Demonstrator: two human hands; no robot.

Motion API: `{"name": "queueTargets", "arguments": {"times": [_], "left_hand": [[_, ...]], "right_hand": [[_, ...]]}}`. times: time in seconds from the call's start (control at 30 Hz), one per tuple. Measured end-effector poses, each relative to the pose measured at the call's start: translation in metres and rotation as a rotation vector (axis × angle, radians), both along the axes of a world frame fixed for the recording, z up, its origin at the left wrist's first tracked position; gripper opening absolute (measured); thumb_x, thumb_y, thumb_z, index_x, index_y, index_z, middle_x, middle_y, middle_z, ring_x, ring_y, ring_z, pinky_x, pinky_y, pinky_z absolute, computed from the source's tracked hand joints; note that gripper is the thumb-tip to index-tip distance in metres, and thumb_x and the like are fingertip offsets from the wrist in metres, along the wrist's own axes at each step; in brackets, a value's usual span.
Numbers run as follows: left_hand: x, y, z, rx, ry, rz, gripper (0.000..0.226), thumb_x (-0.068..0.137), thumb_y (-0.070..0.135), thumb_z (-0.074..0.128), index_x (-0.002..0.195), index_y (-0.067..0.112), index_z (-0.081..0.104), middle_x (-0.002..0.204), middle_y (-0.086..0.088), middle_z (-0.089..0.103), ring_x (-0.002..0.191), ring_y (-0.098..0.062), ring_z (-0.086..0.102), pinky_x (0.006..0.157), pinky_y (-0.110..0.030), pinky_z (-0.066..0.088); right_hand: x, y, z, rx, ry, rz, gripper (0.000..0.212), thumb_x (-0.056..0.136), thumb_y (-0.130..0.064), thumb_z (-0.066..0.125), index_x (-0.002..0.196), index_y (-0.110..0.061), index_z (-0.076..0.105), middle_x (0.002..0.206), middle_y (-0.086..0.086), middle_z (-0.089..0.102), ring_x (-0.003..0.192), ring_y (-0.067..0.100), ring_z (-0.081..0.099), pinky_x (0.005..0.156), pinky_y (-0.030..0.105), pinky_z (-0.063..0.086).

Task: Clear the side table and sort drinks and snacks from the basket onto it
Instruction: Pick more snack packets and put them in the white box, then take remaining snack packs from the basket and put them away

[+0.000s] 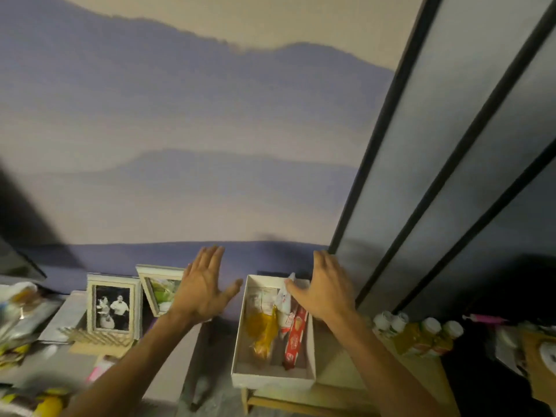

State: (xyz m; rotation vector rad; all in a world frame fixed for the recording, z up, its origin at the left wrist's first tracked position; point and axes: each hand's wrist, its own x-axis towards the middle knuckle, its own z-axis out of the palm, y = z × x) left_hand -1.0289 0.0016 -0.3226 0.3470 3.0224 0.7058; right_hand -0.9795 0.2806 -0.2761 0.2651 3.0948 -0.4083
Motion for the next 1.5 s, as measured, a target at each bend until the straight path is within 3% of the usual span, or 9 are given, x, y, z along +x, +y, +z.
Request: {"name": "queueTargets", "arguments": {"times": [0.07,0.2,0.47,0.6,0.7,0.77,0.9,1.07,1.5], "left_hand": [[0.019,-0.015,0.037,-0.007,0.076,0.031,0.108,0.082,0.094,0.022,0.166,0.027,0.011,0.174,0.000,0.010,0.160,-0.026,0.011,0.127,-0.053,0.015],[0.071,-0.042,0.101,0.019,0.231,0.127,0.096,0.086,0.085,0.035,0.163,0.028,0.024,0.169,0.000,0.027,0.153,-0.024,0.030,0.124,-0.052,0.026],[0.199,-0.146,0.127,-0.012,0.248,0.453,0.098,0.088,0.089,0.033,0.164,0.029,0.018,0.172,0.000,0.021,0.156,-0.026,0.024,0.126,-0.056,0.023],[0.268,-0.213,0.133,-0.047,0.243,0.607,0.099,0.087,0.089,0.033,0.164,0.026,0.021,0.170,-0.002,0.025,0.154,-0.026,0.028,0.125,-0.054,0.025],[0.314,-0.259,0.140,-0.072,0.224,0.716,0.098,0.089,0.088,0.034,0.164,0.027,0.021,0.172,-0.001,0.020,0.156,-0.025,0.023,0.126,-0.054,0.023],[0.341,-0.291,0.142,-0.087,0.214,0.773,0.098,0.088,0.088,0.034,0.164,0.028,0.022,0.172,0.000,0.019,0.158,-0.024,0.020,0.126,-0.054,0.023],[0.390,-0.353,0.139,-0.095,0.161,0.860,0.102,0.082,0.093,0.036,0.163,0.032,0.023,0.171,0.001,0.022,0.155,-0.025,0.028,0.124,-0.055,0.028],[0.432,-0.413,0.120,-0.070,0.116,0.931,0.098,0.083,0.088,0.048,0.160,0.031,0.030,0.167,-0.002,0.033,0.148,-0.026,0.039,0.119,-0.051,0.038],[0.410,-0.513,0.013,0.062,-0.048,1.132,0.095,0.086,0.084,0.047,0.157,0.023,0.037,0.160,-0.005,0.041,0.137,-0.027,0.051,0.110,-0.047,0.048]], "right_hand": [[0.005,-0.008,0.031,-0.007,0.058,0.051,0.112,0.090,-0.085,0.053,0.170,-0.013,0.020,0.177,0.012,0.022,0.161,0.033,0.026,0.129,0.049,0.031],[0.019,-0.033,0.076,-0.049,0.151,0.161,0.113,0.092,-0.084,0.051,0.170,-0.010,0.018,0.178,0.012,0.018,0.164,0.032,0.020,0.130,0.048,0.028],[0.053,-0.151,0.103,-0.074,0.063,0.565,0.115,0.092,-0.089,0.040,0.172,-0.016,0.000,0.180,0.010,-0.006,0.166,0.035,0.001,0.130,0.054,0.019],[0.083,-0.232,0.105,-0.100,0.063,0.710,0.112,0.095,-0.085,0.042,0.172,-0.013,0.006,0.180,0.013,0.005,0.165,0.035,0.010,0.130,0.052,0.023],[0.111,-0.296,0.107,-0.144,0.097,0.792,0.106,0.094,-0.083,0.047,0.169,-0.015,0.017,0.174,0.013,0.027,0.158,0.035,0.031,0.123,0.049,0.036],[0.130,-0.340,0.109,-0.150,0.092,0.866,0.105,0.095,-0.081,0.049,0.170,-0.014,0.019,0.174,0.012,0.028,0.156,0.033,0.034,0.121,0.048,0.037],[0.164,-0.421,0.108,-0.120,0.089,0.972,0.102,0.095,-0.080,0.048,0.168,-0.014,0.023,0.173,0.010,0.030,0.154,0.032,0.036,0.118,0.046,0.040],[0.187,-0.499,0.081,-0.097,0.043,1.034,0.090,0.092,-0.080,0.052,0.157,-0.020,0.036,0.158,0.007,0.046,0.139,0.031,0.051,0.104,0.045,0.050],[0.148,-0.642,-0.027,0.015,-0.210,1.148,0.105,0.089,-0.083,0.053,0.168,-0.019,0.025,0.173,0.007,0.033,0.156,0.033,0.037,0.116,0.051,0.043]]}}
